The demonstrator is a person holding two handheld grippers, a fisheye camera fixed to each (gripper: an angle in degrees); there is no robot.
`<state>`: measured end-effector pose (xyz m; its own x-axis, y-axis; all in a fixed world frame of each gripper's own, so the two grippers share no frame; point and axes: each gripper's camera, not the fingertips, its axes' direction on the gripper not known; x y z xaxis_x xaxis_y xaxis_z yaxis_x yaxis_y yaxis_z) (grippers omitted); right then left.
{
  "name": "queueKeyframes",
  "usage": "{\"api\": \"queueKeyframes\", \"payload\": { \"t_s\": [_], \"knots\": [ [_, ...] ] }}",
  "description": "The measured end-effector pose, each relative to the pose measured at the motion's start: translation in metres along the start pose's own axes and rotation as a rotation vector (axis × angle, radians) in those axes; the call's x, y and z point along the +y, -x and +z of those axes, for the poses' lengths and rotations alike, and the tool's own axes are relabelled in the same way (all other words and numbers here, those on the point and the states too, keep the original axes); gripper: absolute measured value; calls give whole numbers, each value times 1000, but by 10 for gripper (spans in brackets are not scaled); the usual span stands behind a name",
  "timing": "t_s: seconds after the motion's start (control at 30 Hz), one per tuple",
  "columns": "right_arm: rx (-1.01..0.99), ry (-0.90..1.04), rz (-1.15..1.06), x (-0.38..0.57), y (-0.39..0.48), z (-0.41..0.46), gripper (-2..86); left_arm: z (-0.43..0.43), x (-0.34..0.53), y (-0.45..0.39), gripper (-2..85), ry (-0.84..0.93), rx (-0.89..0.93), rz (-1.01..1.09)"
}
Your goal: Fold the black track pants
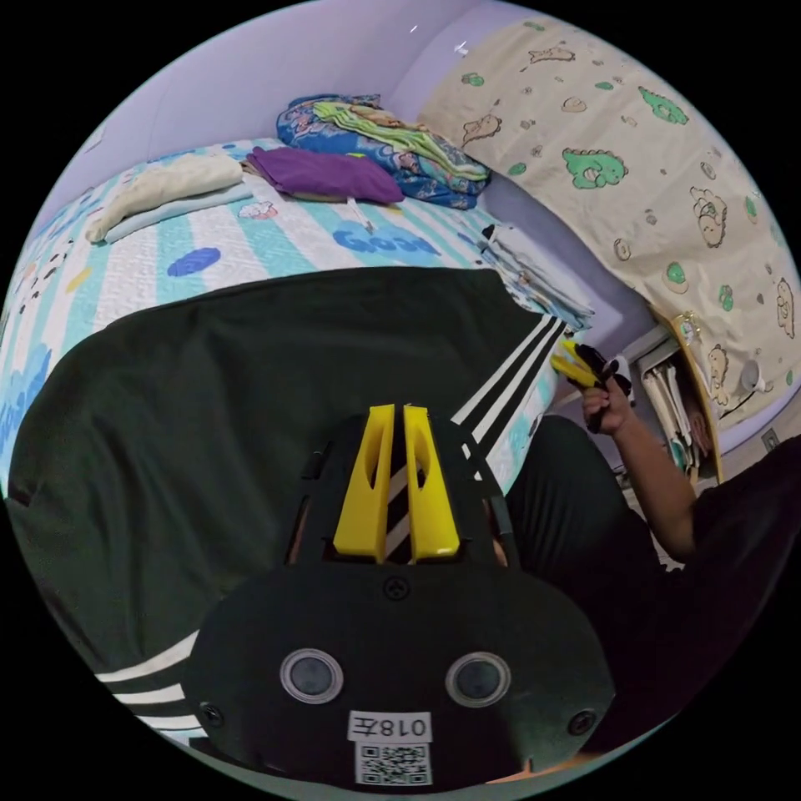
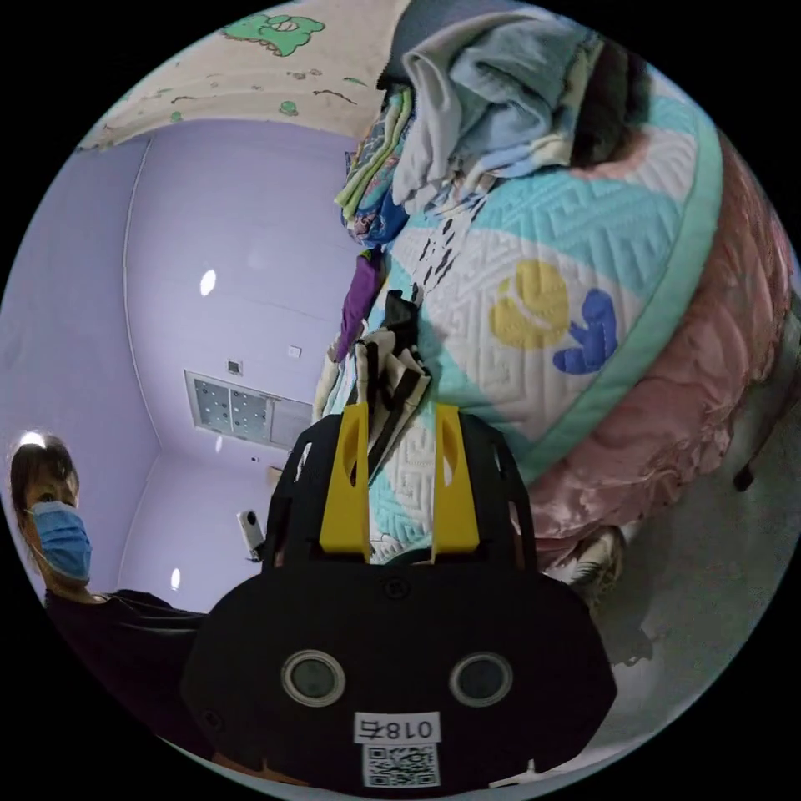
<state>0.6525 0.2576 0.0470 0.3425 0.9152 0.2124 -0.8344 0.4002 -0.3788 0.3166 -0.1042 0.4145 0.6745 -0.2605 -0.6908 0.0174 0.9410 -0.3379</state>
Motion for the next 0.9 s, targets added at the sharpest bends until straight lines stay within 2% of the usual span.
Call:
{"api": "queueKeyframes", "payload": {
  "t_s": [0.1,0.47,0.6,0.9],
  "knots": [
    [-72,-20,-7,1,-8,-1,112,-3,0,-5,-7,-8,-9,-11],
    [-117,-18,-69,2,-21,23,111,0,1,-17,-8,-5,-15,-15],
    [-66,-17,-124,5,-14,32,114,1,4,-19,-9,-11,-25,-15],
    [-87,-36,-92,20,-27,59,144,14,14,-26,-9,-13,-44,7]
  ]
}}
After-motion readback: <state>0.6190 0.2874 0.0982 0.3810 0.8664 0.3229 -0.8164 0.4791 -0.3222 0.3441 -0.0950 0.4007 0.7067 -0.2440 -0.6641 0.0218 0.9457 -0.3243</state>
